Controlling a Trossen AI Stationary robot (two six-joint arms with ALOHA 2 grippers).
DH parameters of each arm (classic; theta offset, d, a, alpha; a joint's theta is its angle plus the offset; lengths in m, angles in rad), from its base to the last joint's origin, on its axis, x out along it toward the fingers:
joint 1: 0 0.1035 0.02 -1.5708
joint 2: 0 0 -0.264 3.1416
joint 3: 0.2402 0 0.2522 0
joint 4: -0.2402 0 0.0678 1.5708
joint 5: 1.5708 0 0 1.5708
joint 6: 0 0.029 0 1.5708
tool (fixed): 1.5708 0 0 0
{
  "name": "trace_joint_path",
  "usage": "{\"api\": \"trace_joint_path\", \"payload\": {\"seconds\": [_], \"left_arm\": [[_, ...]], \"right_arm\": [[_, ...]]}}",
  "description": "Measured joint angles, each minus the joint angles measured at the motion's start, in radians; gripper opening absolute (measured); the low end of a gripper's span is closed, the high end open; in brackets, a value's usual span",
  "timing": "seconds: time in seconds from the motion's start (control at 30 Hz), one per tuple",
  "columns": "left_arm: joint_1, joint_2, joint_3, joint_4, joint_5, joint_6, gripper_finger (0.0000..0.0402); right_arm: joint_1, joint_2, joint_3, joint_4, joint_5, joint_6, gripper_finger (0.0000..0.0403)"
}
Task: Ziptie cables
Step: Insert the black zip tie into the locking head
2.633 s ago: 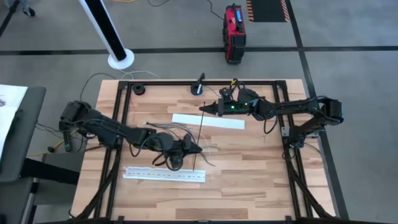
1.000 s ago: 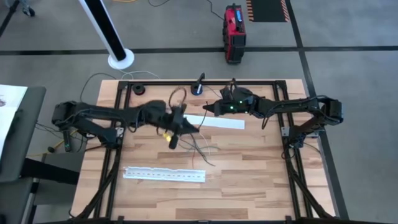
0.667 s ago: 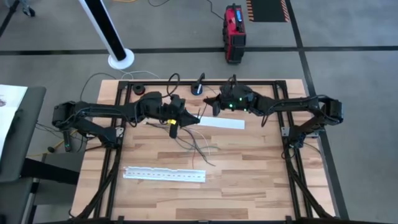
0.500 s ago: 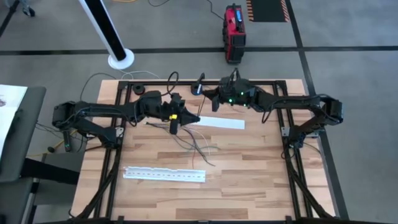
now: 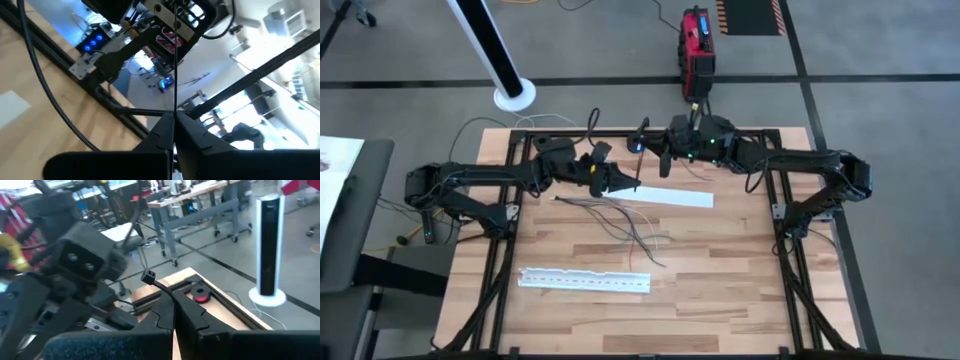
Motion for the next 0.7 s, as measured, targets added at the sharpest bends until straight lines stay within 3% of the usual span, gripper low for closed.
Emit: {"api": "trace_joint_path", "payload": {"seconds": [0.27, 0.7], "left_arm": [[0.000, 0.000, 0.000, 0.025, 0.015, -0.045, 0.0000], [-0.003, 0.000, 0.000, 0.020, 0.033, -0.037, 0.0000]], "right_arm": [[0.045, 0.000, 0.004, 0.002, -0.056, 0.008, 0.0000], [0.055, 0.000, 0.003, 0.101, -0.158, 0.273, 0.0000]]}}
